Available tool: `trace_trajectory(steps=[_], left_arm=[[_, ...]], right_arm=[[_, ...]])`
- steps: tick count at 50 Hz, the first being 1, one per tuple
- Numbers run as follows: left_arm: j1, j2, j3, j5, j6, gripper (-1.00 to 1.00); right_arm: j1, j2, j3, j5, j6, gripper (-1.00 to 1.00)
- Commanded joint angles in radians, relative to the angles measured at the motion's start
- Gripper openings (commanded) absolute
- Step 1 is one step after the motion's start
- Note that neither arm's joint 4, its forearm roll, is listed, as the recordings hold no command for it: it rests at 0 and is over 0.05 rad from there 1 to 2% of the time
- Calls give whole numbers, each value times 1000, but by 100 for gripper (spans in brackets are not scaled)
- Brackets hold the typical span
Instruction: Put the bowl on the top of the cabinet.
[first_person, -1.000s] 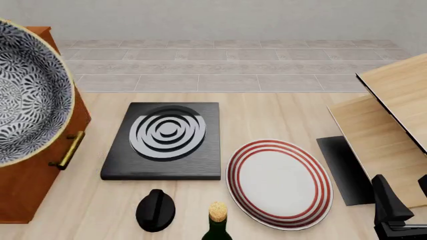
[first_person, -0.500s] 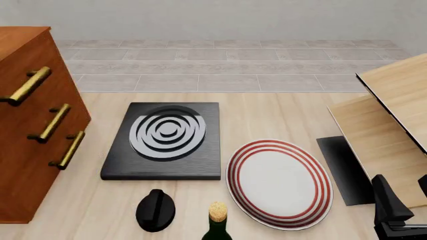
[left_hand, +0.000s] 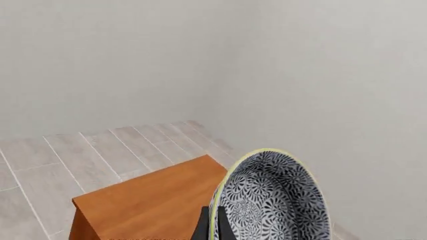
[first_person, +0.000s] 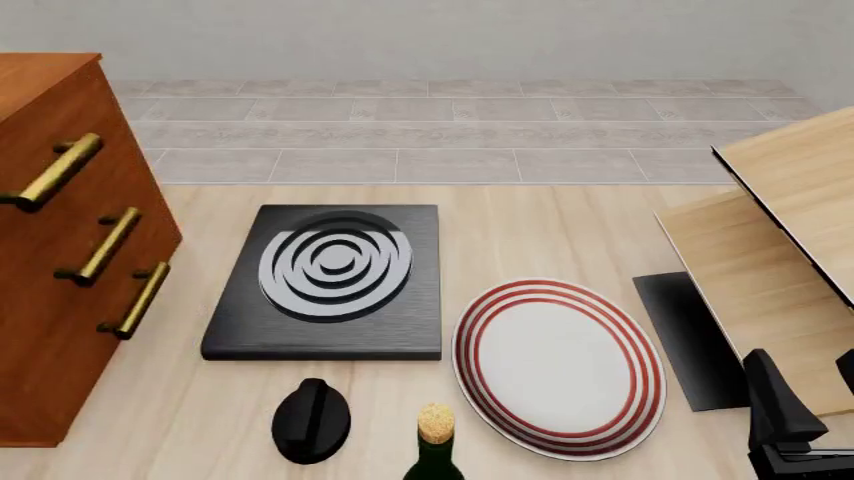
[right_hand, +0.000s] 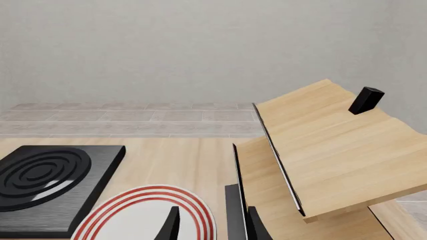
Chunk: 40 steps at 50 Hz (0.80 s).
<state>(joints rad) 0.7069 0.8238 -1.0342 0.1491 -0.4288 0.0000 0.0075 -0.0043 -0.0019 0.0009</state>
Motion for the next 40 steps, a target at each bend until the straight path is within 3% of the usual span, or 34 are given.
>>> trace_trajectory(steps=[1, 40], left_arm=[[5, 74, -35, 31, -50, -100], [12, 161, -62, 61, -93, -100]], right_arm=[[0, 0, 0, 0, 0, 100], [0, 0, 0, 0, 0, 100]])
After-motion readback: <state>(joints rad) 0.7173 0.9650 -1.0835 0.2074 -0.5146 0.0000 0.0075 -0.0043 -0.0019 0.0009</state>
